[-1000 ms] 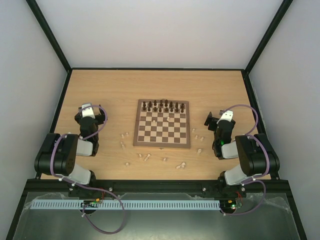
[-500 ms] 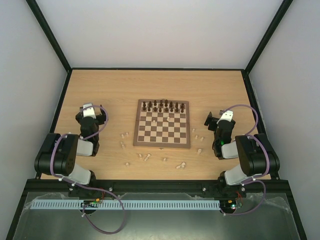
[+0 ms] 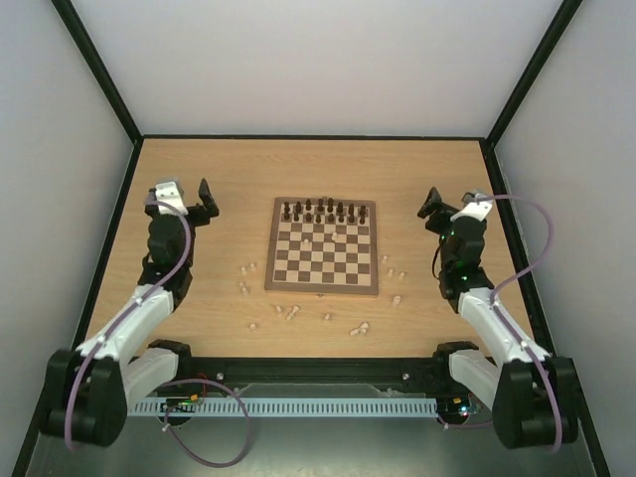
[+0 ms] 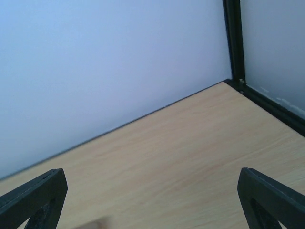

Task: Set up the chess pieces on the board
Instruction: Move the chess piece to the chessboard.

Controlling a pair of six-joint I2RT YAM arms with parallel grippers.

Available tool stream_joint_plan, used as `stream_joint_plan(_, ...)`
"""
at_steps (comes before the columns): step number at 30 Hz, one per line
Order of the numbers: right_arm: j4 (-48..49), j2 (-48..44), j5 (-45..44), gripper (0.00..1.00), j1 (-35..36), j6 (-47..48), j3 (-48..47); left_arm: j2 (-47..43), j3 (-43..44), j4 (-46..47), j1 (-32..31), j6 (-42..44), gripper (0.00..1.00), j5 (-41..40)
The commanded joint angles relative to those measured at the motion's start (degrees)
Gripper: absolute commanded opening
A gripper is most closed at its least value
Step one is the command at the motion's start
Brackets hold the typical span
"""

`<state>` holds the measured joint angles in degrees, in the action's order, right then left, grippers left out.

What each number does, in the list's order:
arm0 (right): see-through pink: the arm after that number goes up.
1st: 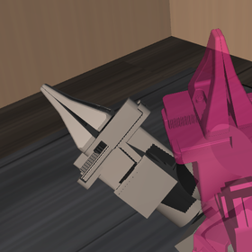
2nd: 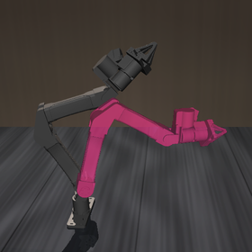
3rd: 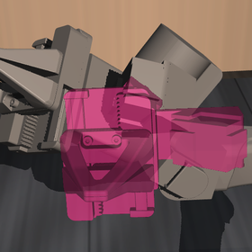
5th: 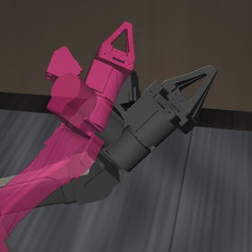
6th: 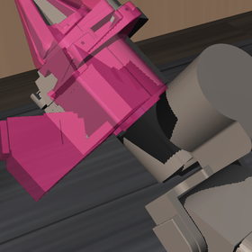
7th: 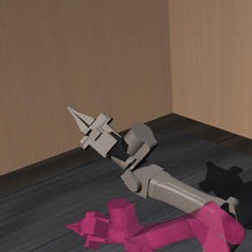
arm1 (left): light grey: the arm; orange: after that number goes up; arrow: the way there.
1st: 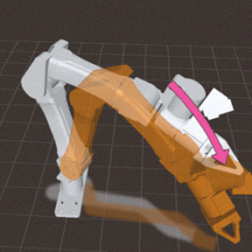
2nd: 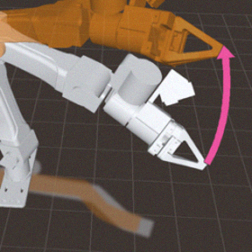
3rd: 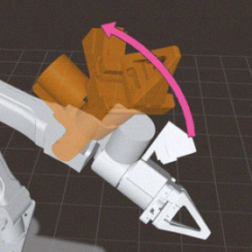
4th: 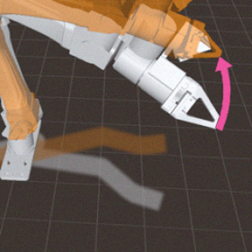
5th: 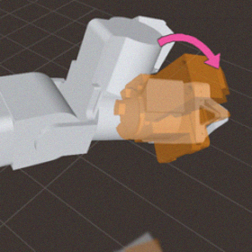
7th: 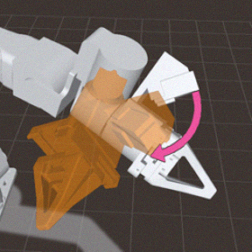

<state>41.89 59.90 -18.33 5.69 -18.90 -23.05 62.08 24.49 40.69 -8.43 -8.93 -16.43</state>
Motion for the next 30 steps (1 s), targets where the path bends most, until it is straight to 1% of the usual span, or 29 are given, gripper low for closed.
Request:
stream_joint_plan(1,-25.5,-7.9,9.2,0.99,0.2,-12.8,-9.9,-10.4,7.0,-19.8,-3.0,-8.9,0.99,2.0)
stream_joint_plan(2,-28.7,-9.4,13.8,0.99,0.3,-13.4,-11.6,-12.5,9.3,-24.0,-3.5,-11.8,0.99,2.8)
stream_joint_plan(5,-28.2,-13.4,24.6,0.99,0.2,-15.6,-11.0,-16.7,14.8,-34.0,-3.9,-19.8,1.0,7.6)
stream_joint_plan(6,-28.6,-14.2,27.2,0.99,0.3,-16.7,-10.9,-17.6,16.2,-36.5,-4.1,-22.4,1.0,9.4)
stream_joint_plan(7,-30.4,-14.6,28.0,0.99,0.2,-19.2,-11.2,-18.3,18.0,-39.1,-4.1,-24.8,1.0,11.4)
stream_joint_plan(8,-34.2,-14.5,27.6,0.99,0.3,-22.1,-11.8,-18.5,20.3,-42.9,-4.1,-26.9,0.99,13.2)
stream_joint_plan(9,-37.0,-14.3,26.8,0.99,0.3,-25.3,-12.5,-18.4,22.5,-45.7,-4.3,-27.6,0.99,14.9)
stream_joint_plan(10,-38.4,-13.8,27.7,0.99,0.3,-26.9,-13.1,-18.2,23.9,-47.6,-4.6,-27.7,0.99,16.3)
stream_joint_plan(12,-38.0,-11.9,35.6,0.99,0.3,-27.4,-14.2,-18.2,25.3,-48.7,-4.7,-26.3,1.0,21.0)
stream_joint_plan(13,-39.4,-10.7,38.7,0.99,0.3,-27.6,-15.4,-18.2,25.4,-48.9,-4.8,-25.9,1.0,22.8)
stream_joint_plan(15,-42.6,-8.4,41.6,0.99,0.4,-26.9,-17.6,-18.2,25.3,-48.9,-4.8,-22.9,0.99,30.0)
stream_joint_plan(16,-43.4,-7.9,42.1,0.99,0.8,-25.6,-17.9,-18.3,24.4,-48.5,-4.8,-23.1,0.99,32.4)
stream_joint_plan(20,-46.9,-7.5,36.5,0.99,3.5,-20.4,-17.8,-18.2,18.5,-48.0,-4.5,-30.5,0.99,31.0)
stream_joint_plan(23,-49.9,-7.9,31.9,0.99,5.6,-16.9,-17.8,-16.1,15.5,-40.0,-4.9,-29.6,0.99,41.3)
stream_joint_plan(24,-51.4,-7.8,29.9,0.99,6.1,-15.3,-17.8,-15.3,15.5,-39.6,-5.4,-29.6,0.99,41.9)
stream_joint_plan(27,-54.5,-6.6,26.3,0.99,7.2,-12.9,-16.8,-14.2,16.6,-43.1,-7.8,-26.7,0.99,38.7)
stream_joint_plan(29,-54.3,-5.4,24.7,1.0,8.1,-12.0,-15.5,-14.2,16.9,-46.4,-8.6,-26.3,1.0,35.1)
stream_joint_plan(30,-54.0,-4.4,24.3,0.99,8.5,-11.6,-14.9,-14.1,16.9,-47.9,-8.9,-26.4,0.99,33.4)
